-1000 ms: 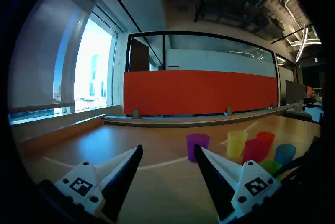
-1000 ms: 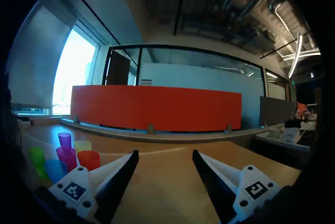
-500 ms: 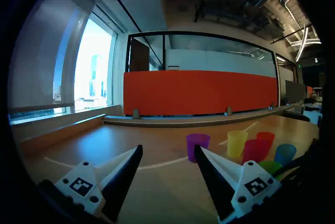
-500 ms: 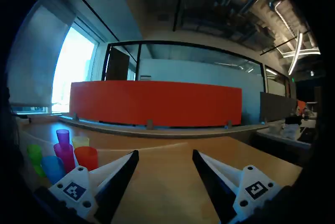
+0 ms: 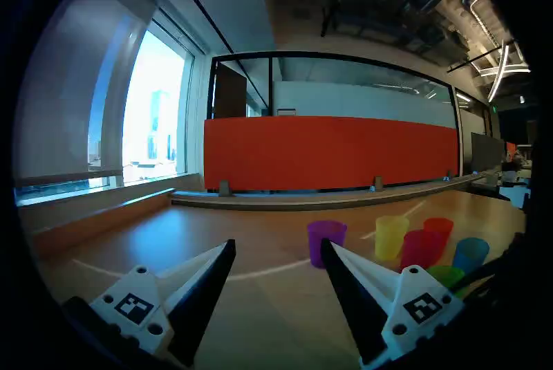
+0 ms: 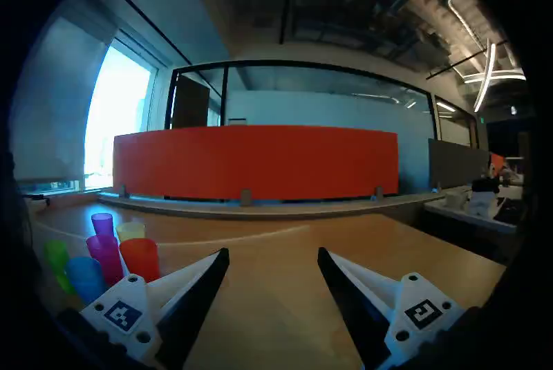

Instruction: Pour water

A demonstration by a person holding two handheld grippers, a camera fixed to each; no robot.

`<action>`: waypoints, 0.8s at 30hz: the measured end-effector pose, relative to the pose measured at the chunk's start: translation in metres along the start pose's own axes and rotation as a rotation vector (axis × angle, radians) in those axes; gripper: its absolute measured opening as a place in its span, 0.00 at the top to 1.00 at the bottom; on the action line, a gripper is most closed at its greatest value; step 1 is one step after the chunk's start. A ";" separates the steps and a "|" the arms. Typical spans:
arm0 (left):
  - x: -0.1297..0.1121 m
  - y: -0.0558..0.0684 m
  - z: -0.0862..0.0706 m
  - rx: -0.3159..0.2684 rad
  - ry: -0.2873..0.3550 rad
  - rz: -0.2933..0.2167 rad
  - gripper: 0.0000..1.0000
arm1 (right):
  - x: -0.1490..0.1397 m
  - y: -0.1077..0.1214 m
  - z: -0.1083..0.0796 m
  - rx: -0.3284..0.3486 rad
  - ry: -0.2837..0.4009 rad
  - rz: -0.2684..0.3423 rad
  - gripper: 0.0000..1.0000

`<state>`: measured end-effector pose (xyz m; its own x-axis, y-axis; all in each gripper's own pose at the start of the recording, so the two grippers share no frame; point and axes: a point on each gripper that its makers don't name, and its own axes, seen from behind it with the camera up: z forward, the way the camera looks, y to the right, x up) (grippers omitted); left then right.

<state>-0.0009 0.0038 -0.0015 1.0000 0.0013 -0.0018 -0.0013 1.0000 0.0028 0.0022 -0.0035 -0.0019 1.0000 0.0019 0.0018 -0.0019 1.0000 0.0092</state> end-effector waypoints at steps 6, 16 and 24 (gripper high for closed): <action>0.000 0.000 0.000 0.000 0.000 0.000 0.10 | -0.001 0.001 0.001 0.000 0.000 0.001 0.01; 0.000 0.000 0.000 0.000 0.000 0.000 0.09 | -0.002 0.003 0.002 -0.001 0.000 0.001 0.01; 0.000 0.001 0.001 0.000 0.000 0.000 0.09 | -0.003 0.004 0.001 -0.001 -0.001 0.002 0.01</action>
